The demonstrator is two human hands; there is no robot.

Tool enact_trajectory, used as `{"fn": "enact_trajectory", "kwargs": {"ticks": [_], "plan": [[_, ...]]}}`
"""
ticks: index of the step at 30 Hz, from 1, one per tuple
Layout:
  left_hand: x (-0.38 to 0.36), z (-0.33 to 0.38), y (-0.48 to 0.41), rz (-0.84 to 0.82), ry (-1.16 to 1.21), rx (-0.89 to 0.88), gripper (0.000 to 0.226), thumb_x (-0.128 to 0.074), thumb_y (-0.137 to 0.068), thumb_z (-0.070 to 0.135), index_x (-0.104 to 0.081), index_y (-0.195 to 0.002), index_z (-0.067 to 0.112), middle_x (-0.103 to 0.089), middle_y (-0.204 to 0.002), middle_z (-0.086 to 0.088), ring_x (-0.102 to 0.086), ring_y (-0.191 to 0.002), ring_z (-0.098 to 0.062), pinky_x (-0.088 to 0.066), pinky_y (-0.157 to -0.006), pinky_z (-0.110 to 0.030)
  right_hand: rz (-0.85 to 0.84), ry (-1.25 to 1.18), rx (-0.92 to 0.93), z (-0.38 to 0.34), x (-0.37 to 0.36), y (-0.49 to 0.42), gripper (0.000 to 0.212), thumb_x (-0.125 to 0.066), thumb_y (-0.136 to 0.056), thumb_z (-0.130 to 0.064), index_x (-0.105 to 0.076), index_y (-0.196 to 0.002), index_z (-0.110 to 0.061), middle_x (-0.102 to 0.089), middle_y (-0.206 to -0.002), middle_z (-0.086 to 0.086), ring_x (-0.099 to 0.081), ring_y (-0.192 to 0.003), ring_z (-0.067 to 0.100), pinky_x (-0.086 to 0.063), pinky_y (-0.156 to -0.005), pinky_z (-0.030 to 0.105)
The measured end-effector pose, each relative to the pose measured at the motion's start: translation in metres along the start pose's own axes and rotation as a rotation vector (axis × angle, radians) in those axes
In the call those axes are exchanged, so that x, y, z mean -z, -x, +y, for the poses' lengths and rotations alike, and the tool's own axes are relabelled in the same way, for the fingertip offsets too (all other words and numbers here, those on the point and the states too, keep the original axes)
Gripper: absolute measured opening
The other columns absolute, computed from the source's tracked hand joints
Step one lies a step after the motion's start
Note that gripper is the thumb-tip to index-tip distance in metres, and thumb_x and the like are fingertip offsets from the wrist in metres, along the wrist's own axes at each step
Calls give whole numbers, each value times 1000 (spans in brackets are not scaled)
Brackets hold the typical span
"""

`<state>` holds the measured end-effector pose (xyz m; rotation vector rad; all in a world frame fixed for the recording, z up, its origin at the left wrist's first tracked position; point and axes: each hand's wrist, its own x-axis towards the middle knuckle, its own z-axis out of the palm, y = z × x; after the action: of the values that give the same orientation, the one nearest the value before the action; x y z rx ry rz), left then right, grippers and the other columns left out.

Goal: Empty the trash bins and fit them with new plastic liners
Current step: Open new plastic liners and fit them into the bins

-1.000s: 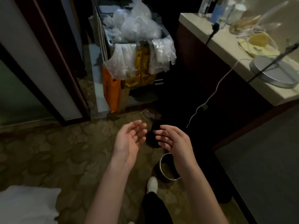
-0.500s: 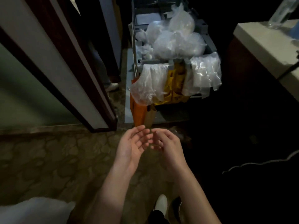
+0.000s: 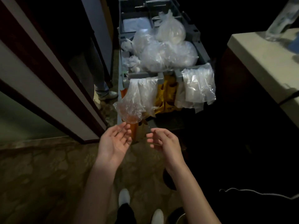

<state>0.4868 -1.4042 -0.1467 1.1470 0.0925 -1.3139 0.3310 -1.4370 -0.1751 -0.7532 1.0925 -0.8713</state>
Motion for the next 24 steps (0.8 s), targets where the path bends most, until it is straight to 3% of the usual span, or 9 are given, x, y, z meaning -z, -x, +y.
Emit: {"fn": "enact_trajectory", "kwargs": {"ticks": [9, 12, 16, 18, 21, 24], "plan": [[-15, 40, -91, 17, 51, 45, 27, -47, -98, 29, -66, -105, 12, -68, -99, -5, -60, -81, -15, -45, -71, -26, 53, 90, 18, -11, -31, -75, 19, -53, -100, -19, -70, -102, -9, -76, -91, 9, -70, -75, 15, -54, -64, 22], [-20, 62, -137, 41, -71, -11, 23, -50, -99, 29, -64, -110, 15, -65, -114, -2, -61, -88, -14, -46, -71, -25, 125, 128, 17, -11, -52, -116, 17, -57, -98, -20, -72, -97, -12, -75, -89, 5, -70, -77, 16, -54, -65, 24], [-15, 84, -204, 38, -329, -118, 11, -60, -95, 23, -67, -103, 26, -69, -110, 0, -67, -90, -12, -49, -67, -26, 206, 200, -40, 6, -85, -170, 15, -63, -95, -23, -73, -95, -13, -70, -77, -6, -66, -72, 7, -51, -58, 19], [-13, 89, -238, -7, -424, -123, 18, -64, -93, 21, -65, -109, 29, -69, -111, 1, -70, -89, -9, -51, -65, -24, 215, 221, -71, 15, -101, -196, 17, -63, -95, -23, -72, -99, -10, -67, -75, -7, -65, -71, 4, -51, -57, 16], [-17, 88, -284, -83, -497, -55, 43, -68, -90, 20, -49, -128, 29, -63, -116, 5, -71, -85, -7, -53, -57, -20, 221, 202, -87, 23, -124, -232, 15, -59, -97, -18, -66, -110, -22, -65, -88, -8, -66, -77, 4, -53, -60, 19], [-16, 78, -311, -175, -699, -5, 59, -68, -90, 23, -35, -138, 36, -56, -120, 12, -70, -88, -11, -56, -64, -23, 252, 166, -120, 33, -143, -252, 48, -60, -97, -17, -45, -141, -28, -49, -126, -13, -62, -105, 8, -58, -77, 25]]}}
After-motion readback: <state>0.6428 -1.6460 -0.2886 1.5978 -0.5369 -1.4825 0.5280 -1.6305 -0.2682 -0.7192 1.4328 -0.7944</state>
